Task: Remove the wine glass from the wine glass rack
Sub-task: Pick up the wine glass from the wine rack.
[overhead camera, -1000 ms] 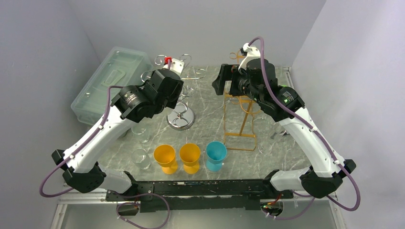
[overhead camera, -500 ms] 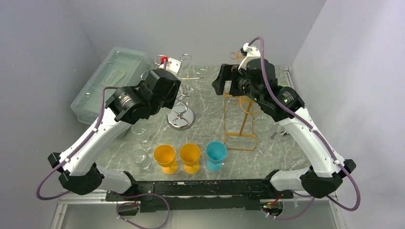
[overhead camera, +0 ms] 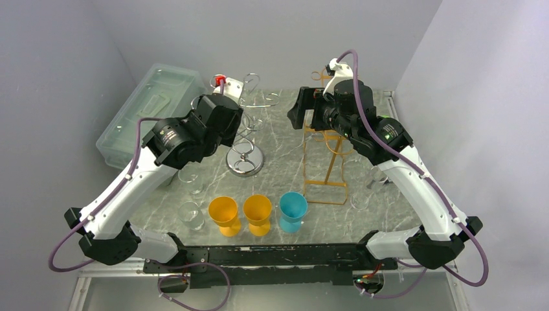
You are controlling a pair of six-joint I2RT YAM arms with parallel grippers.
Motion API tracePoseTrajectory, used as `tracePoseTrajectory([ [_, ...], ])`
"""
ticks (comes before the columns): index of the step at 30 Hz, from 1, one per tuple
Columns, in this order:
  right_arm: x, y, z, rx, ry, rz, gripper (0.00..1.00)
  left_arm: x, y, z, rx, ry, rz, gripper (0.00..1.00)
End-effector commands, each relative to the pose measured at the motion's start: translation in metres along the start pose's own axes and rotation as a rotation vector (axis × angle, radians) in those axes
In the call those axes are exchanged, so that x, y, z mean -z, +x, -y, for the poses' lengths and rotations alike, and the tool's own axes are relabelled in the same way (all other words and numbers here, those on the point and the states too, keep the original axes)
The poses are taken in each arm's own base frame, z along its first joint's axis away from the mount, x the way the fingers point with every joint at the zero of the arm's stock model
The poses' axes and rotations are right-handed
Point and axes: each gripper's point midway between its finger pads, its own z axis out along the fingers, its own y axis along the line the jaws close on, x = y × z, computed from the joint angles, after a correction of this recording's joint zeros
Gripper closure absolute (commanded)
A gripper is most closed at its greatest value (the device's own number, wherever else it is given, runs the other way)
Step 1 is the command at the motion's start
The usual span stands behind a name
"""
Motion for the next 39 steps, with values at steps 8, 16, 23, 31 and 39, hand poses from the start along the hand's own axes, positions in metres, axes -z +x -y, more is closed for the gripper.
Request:
tracePoseTrajectory([
  [8, 0.001, -0.013, -0.004, -0.012, -0.005, 0.047, 0.0, 0.013, -0.031, -0.027, 0.098, -0.087, 0.121, 0.72],
  [16, 0.001, -0.013, -0.004, -0.012, -0.006, 0.047, 0.0, 0.007, -0.036, -0.025, 0.109, -0.09, 0.149, 0.72],
  [23, 0.0, -0.013, -0.004, -0.01, -0.003, 0.045, 0.0, 0.0, -0.044, -0.02, 0.106, -0.085, 0.168, 0.72],
  [31, -0.002, -0.011, -0.003, -0.008, -0.002, 0.043, 0.0, -0.008, -0.049, -0.011, 0.088, -0.064, 0.17, 0.71],
  [39, -0.005, -0.009, -0.003, -0.007, -0.001, 0.037, 0.0, -0.015, -0.049, -0.001, 0.079, -0.034, 0.157, 0.71],
])
